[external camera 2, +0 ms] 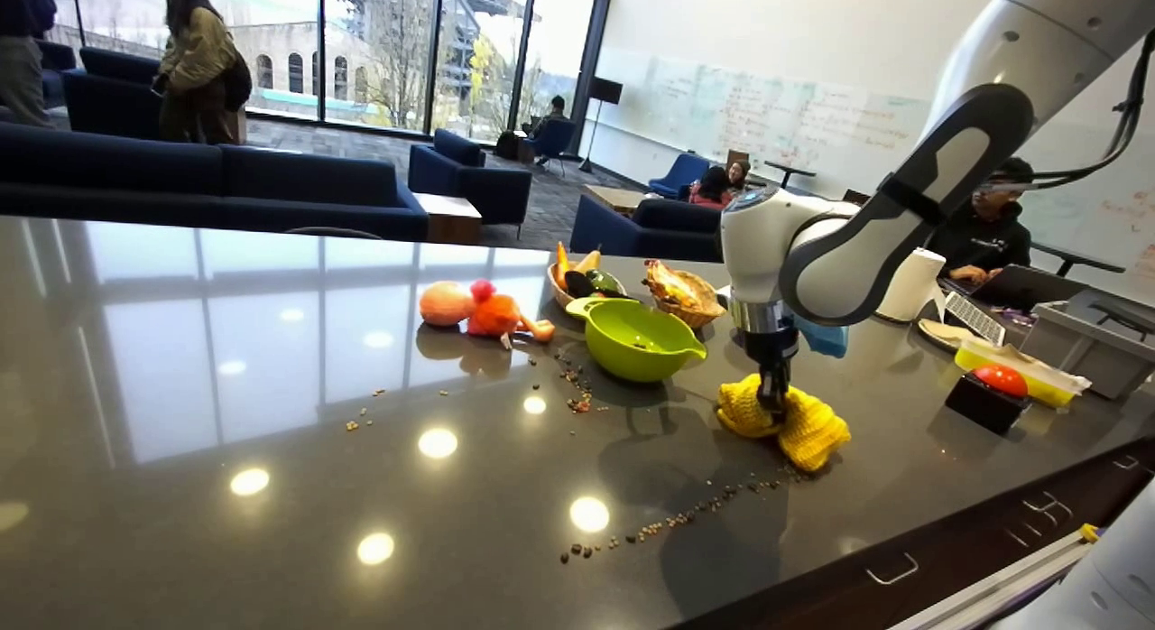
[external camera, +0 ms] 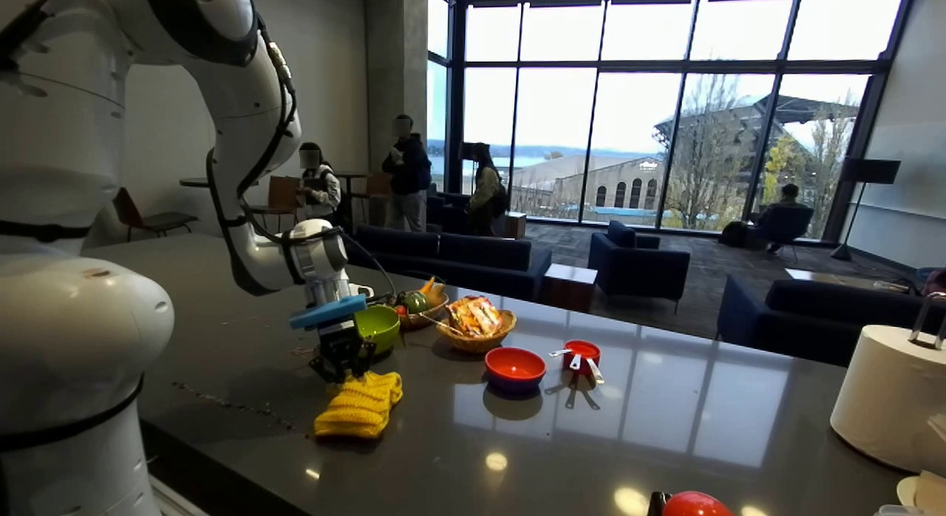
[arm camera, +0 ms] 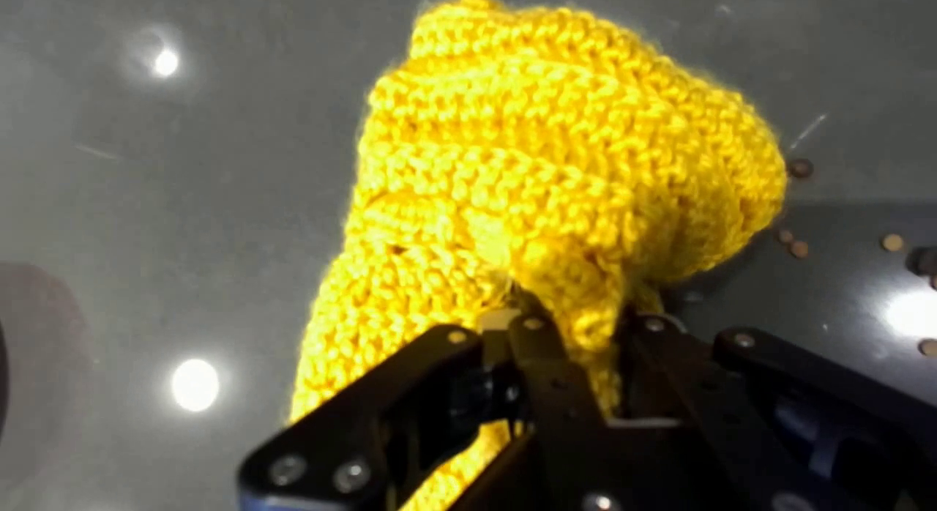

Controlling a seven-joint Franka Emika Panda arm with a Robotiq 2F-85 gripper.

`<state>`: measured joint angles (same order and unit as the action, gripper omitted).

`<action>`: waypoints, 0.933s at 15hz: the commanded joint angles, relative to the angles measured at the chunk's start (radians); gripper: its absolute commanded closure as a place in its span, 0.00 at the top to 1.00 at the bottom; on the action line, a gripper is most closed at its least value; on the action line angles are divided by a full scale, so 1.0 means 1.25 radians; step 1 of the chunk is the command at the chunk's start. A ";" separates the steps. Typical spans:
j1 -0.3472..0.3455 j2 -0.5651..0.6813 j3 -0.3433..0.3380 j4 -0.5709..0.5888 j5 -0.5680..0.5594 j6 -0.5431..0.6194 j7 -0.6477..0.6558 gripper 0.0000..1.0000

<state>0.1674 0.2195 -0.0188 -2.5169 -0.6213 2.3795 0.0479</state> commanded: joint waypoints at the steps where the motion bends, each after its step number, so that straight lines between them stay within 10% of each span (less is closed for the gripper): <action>1: -0.037 -0.078 -0.023 -0.048 -0.073 -0.027 0.047 0.04; 14: -0.047 -0.248 0.067 -0.035 -0.113 -0.071 0.134 0.04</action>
<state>0.0994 -0.0237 0.0243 -2.5452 -0.7488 2.3249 0.1829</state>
